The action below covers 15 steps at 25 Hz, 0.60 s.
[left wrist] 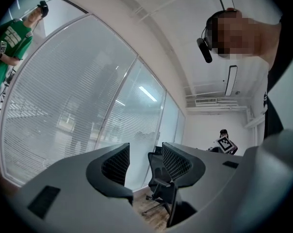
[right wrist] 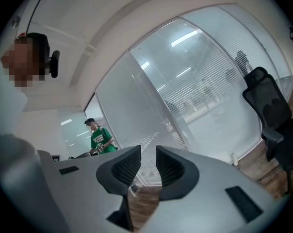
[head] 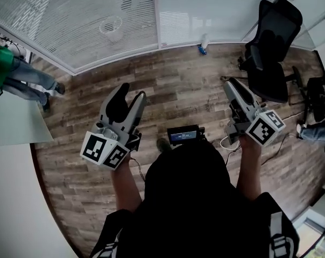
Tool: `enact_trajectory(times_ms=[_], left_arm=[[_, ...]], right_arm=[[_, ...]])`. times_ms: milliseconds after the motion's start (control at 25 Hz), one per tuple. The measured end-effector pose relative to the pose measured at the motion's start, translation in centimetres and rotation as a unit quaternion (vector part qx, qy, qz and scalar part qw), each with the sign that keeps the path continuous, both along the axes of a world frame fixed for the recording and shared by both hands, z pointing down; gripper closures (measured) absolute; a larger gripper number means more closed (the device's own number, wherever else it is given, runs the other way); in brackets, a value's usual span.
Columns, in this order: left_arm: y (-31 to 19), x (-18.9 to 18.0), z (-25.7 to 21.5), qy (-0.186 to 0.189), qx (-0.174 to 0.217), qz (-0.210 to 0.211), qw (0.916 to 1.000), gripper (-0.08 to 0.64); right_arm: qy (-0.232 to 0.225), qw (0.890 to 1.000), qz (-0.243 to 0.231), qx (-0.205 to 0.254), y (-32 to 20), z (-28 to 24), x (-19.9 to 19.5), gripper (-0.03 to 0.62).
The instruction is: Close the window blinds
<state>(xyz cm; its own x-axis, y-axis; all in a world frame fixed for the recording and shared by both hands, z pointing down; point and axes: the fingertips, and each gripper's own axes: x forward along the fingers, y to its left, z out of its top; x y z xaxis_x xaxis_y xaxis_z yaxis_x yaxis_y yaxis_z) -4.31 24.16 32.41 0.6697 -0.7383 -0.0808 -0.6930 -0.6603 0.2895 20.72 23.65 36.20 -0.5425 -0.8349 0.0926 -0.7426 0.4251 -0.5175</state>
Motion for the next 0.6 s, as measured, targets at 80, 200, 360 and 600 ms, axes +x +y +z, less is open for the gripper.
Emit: enact_trajectory(times_ms=[80, 200, 360, 600], left_arm=[[0.1, 0.7, -0.7, -0.006, 0.007, -0.009, 0.9999, 0.351], [0.1, 2.5, -1.3, -0.017, 0.009, -0.018, 0.9996, 0.351], [0.5, 3.9, -1.3, -0.029, 0.010, -0.018, 0.9994, 0.351], [0.9, 4.5, -1.1, -0.039, 0.006, -0.011, 0.9991, 0.351]], right_arm=[[-0.009, 1.000, -0.010, 0.003, -0.4, -0.2, 0.5, 0.489], [-0.021, 0.999, -0.027, 0.007, -0.9, -0.4, 1.7, 0.500], [-0.027, 0.999, -0.030, 0.006, -1.1, 0.2, 3.1, 0.526], [-0.025, 0.999, -0.031, 0.006, -0.8, 0.5, 3.5, 0.545]])
